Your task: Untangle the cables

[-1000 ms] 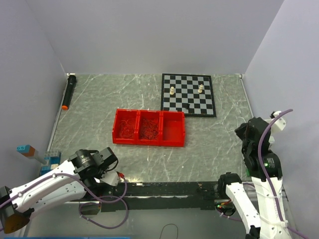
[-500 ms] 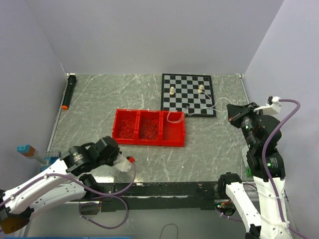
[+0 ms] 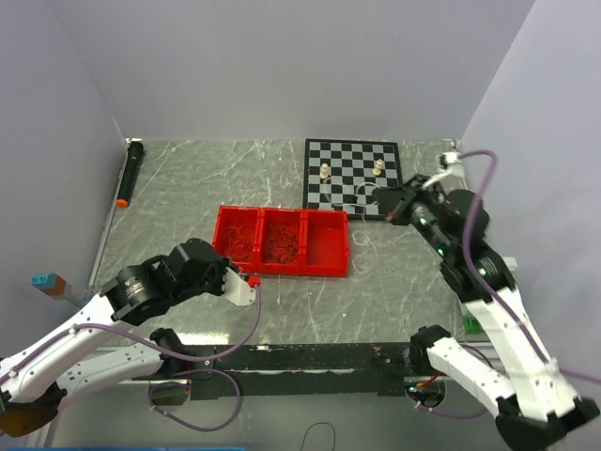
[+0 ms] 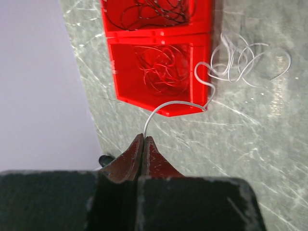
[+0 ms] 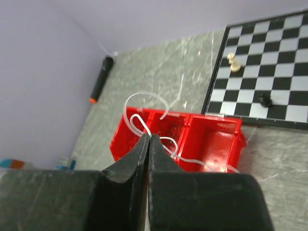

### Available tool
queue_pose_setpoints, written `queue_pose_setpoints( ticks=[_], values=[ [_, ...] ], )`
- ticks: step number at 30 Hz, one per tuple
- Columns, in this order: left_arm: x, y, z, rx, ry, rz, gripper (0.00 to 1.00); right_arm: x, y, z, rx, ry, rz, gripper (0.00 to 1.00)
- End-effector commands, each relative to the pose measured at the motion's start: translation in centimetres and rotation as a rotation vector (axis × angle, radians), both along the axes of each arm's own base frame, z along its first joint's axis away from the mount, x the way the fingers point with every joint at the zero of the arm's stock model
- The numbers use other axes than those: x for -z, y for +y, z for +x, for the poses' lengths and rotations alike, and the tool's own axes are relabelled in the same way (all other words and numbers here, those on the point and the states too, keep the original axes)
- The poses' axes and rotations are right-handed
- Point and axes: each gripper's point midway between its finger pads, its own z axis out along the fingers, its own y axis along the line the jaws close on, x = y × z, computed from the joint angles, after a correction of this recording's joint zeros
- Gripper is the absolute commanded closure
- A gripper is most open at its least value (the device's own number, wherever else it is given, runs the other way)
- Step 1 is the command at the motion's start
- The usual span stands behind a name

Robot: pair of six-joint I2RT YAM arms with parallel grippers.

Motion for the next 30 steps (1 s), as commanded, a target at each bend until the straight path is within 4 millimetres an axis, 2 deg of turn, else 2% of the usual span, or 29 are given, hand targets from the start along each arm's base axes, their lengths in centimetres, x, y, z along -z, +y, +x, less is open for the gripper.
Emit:
queue_pose_setpoints(
  ticks=[1,14,21,26,30],
  values=[
    [-3.3,-1.1,0.9,0.019,-0.065,-0.054,0.99,-1.2,1.5,1.8,-0.006,-0.053,-0.046,1.0],
    [-5.0,0.1,1.2,0.023,-0.122,0.006,0.99,4.1,2.6,5.6,0.039,0.014,-0.175,1.0],
    [-5.8,0.5,1.5,0.02,-0.155,0.028,0.99,7.6,3.9,6.6,0.029,0.081,-0.253,1.0],
    [-6.0,0.3,1.6,0.024,-0.167,0.021,0.99,11.6,4.8,6.9,0.037,0.164,-0.346,1.0],
    [-7.2,-0.2,1.6,0.039,-0.175,-0.016,0.99,15.4,5.5,6.7,0.041,0.256,-0.409,1.0]
  ],
)
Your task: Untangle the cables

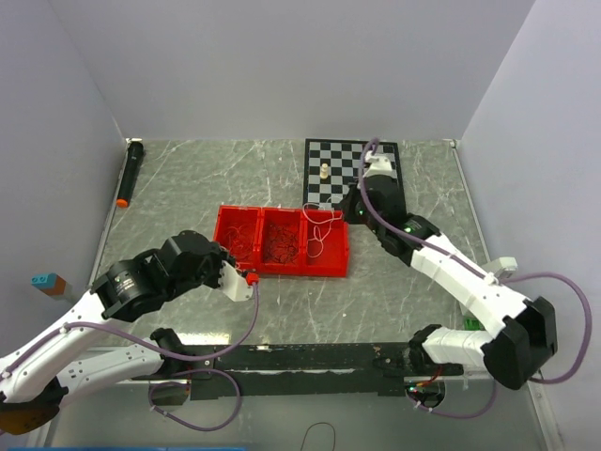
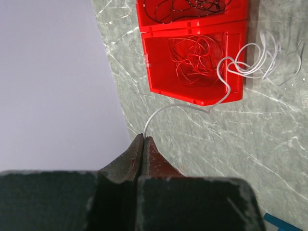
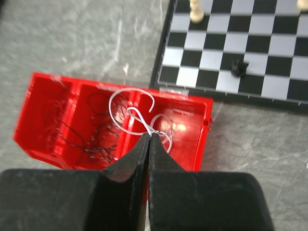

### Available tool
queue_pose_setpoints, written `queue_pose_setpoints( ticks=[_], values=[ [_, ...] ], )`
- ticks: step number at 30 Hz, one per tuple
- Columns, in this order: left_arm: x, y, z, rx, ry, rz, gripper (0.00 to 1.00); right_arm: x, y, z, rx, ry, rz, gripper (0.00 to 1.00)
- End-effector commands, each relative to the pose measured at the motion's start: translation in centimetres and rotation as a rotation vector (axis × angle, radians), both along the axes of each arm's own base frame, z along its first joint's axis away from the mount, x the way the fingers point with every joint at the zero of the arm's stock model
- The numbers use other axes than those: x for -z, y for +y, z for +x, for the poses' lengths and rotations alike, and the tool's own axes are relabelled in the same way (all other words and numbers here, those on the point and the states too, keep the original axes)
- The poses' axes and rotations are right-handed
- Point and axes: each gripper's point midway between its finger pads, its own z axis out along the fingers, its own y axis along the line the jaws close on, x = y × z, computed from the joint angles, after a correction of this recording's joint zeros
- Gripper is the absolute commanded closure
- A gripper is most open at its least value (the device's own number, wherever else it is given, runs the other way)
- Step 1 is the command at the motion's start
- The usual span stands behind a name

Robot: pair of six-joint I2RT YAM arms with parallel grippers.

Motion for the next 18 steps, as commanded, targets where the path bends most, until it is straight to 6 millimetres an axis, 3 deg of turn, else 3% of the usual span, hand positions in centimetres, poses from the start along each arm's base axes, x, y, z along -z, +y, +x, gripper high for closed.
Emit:
queue_pose_setpoints(
  ticks=[1,7,8,9,11,13,18],
  values=[
    [-3.7,-0.6,0.3,0.01,-0.061,-0.086,0.99,3.8,0.0,0.0,0.044,0.069,-0.077,1.0],
    [-10.2,-3.2,-0.5,0.053,-0.027,-0.303,0.99,8.3,0.9,-0.8,0.052,0.192,-0.146,1.0],
    [-11.0,-3.6,-0.8,0.066,-0.013,-0.333,0.99,8.9,0.9,-0.7,0.06,0.216,-0.159,0.99],
    [-11.8,-4.1,-0.9,0.081,-0.003,-0.359,0.99,9.0,1.0,-0.7,0.063,0.229,-0.163,0.89],
    [-12.7,-4.6,-1.7,0.119,0.028,-0.374,0.99,8.3,1.3,-0.8,0.048,0.223,-0.157,0.67],
    [-13.4,-5.0,-2.2,0.15,0.043,-0.383,0.99,6.3,1.6,-1.0,0.017,0.163,-0.117,0.45],
    [-15.8,-6.1,-2.3,0.225,-0.022,-0.438,0.99,0.6,2.1,-2.4,-0.087,0.0,-0.008,0.27]
  ],
)
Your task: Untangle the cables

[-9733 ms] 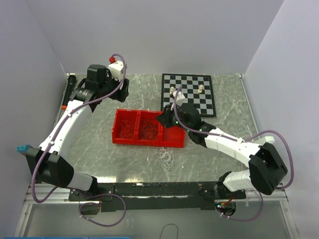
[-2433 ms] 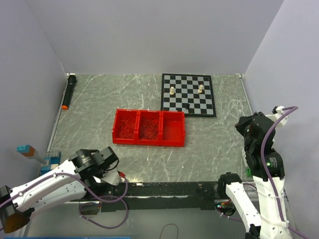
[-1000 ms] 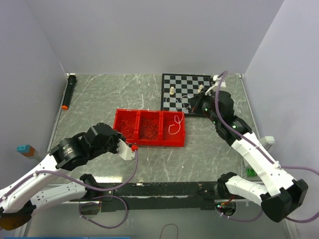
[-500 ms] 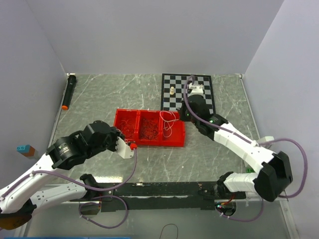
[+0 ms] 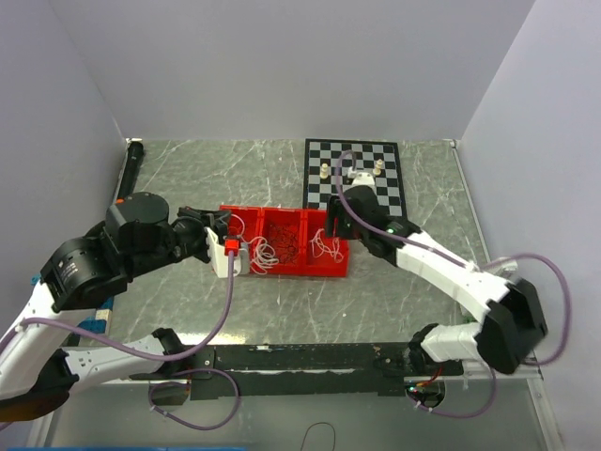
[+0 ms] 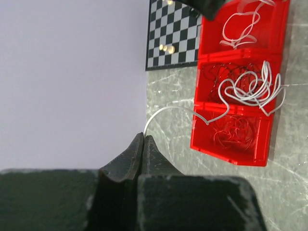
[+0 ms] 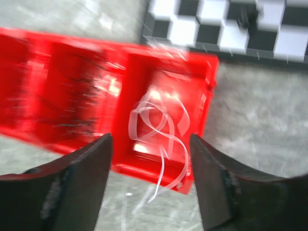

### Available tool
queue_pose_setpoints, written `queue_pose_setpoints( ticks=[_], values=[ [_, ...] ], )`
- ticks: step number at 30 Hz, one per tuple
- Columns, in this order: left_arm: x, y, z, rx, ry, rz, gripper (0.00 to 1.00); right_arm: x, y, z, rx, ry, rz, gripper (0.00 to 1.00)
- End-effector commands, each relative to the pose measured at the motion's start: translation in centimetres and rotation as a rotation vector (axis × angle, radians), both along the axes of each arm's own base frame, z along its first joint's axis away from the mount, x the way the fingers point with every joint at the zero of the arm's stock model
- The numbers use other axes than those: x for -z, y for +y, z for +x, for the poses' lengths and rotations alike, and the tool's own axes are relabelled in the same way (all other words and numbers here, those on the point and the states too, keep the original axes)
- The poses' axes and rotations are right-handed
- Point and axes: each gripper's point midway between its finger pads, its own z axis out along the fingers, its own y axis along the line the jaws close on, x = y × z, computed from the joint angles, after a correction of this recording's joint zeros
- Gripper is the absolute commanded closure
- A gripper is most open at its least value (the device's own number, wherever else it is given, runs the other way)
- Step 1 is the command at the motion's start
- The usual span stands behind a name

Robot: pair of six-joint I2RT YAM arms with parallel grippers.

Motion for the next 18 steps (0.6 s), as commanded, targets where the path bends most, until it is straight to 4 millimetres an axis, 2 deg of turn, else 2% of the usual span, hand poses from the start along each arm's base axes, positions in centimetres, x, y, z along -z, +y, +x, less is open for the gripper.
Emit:
queue_pose_setpoints(
  ticks=[1,5,7,10,15,18],
  values=[
    [-1.9,-1.5,-0.8,0.091,-0.033,-0.068,0.99,-7.8,0.9,-0.9,-0.096,-0.214,0.155,0.26],
    [-2.6,-2.2,-0.6,0.127,-0.091,-0.079,0.99,-11.1,1.8,-3.3,-0.227,-0.321,0.267,0.23],
    [-2.6,-2.4,-0.5,0.14,-0.112,-0.068,0.99,-13.0,2.9,-5.4,-0.342,-0.37,0.342,0.23],
    [-2.7,-2.8,-0.4,0.158,-0.14,-0.059,0.99,-14.7,4.7,-7.7,-0.485,-0.407,0.404,0.2],
    [-2.6,-3.2,-0.2,0.181,-0.188,-0.042,0.99,-15.6,8.8,-11.4,-0.724,-0.418,0.429,0.2],
    [-3.1,-3.2,-0.1,0.189,-0.221,-0.039,0.99,-14.7,9.8,-12.4,-0.758,-0.404,0.411,0.2]
  ],
)
